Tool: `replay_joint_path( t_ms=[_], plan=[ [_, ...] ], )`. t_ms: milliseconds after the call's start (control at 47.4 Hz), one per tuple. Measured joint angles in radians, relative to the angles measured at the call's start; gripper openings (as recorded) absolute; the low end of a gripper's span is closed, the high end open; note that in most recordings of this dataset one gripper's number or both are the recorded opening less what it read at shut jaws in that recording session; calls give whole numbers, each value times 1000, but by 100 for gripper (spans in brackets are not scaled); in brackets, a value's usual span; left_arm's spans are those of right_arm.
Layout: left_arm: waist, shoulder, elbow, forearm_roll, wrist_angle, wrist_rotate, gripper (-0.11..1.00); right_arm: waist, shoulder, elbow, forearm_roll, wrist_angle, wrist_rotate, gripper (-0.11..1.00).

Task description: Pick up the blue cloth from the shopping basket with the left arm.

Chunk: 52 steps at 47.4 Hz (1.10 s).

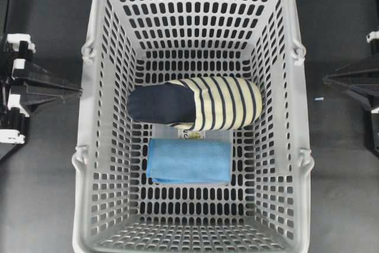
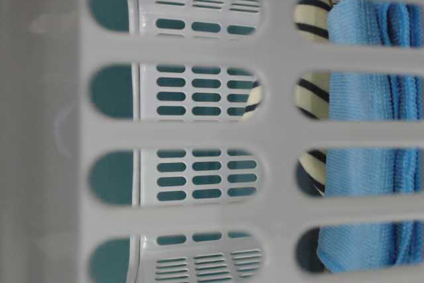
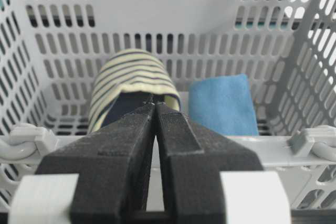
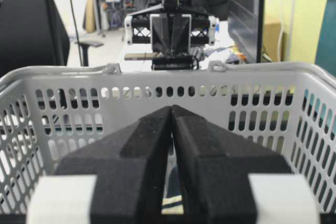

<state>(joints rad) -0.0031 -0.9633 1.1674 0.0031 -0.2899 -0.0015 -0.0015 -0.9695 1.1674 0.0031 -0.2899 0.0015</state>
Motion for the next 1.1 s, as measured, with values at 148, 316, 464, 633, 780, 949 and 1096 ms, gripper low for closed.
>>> replay_joint_path(
  t_ms=[148, 316, 464, 633, 780, 949, 1096],
  plan=[
    [-2, -2, -15, 32, 54, -26, 0, 2, 0, 0, 5, 3, 8, 1],
    [-9, 8, -100, 37, 207, -61, 0, 2, 2, 0, 9, 12, 21, 1],
    [-32, 66, -264, 37, 425, -57, 0, 3, 2, 0, 9, 17, 21, 1],
    [-54, 186, -462, 37, 683, -54, 0, 3, 2, -5, 9, 60, 23, 1],
    [-84, 342, -630, 38, 870, -46, 0, 3, 2, -21, 9, 127, 23, 1],
    [-87, 488, -738, 38, 977, -67, 0, 3, 2, -34, 9, 190, 23, 14],
    [-92, 607, -821, 38, 1002, -71, 1, 3, -3, -35, 11, 202, 23, 52]
  ],
)
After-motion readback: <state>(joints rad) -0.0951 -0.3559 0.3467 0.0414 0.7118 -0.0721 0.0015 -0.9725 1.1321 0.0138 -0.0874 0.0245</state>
